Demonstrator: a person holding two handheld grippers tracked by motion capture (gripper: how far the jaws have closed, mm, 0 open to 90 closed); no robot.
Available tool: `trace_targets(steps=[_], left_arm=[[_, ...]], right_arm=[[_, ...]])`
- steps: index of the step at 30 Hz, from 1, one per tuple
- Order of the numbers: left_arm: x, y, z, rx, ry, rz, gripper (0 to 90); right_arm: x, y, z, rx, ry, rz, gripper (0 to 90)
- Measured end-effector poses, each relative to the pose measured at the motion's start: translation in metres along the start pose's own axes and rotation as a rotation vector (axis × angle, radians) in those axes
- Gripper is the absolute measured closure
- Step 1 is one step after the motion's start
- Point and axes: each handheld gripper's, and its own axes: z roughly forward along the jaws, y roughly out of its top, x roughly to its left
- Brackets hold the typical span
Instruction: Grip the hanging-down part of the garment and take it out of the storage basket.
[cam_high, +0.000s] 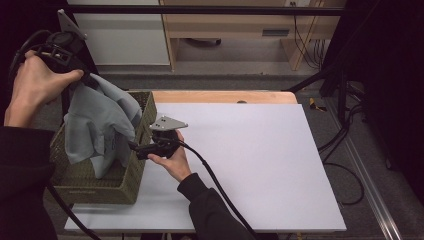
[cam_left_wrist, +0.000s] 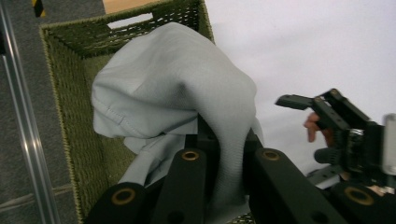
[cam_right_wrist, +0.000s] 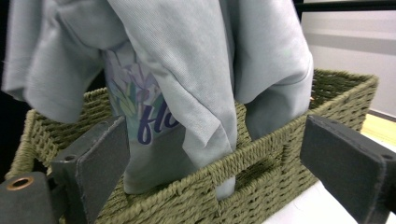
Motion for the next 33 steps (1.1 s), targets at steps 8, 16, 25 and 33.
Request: trace_targets(steps=[8,16,25,33], left_arm=[[0.002,-0.001,0.0,0.001,-0.004,-0.001,85.6],[0.002,-0.002,-0.001,0.0,0.0,-0.002,85.7],[0.004,-0.004,-0.001,-0.001,0.0,-0.003,85.7],[0.007,-0.006,-0.002,-0.003,0.0,-0.009,85.6]], right_arm=[[0.001,0.003,0.024,0.022,0.0,-0.013,10.3],[0.007,0.002,0.043,0.052,-0.002,-0.033,13.4],[0.009,-0.003,0.06,0.088,-0.028,-0.049,46.6],[0.008,-0.003,0.058,0.108,-0.029,-0.049,85.9]])
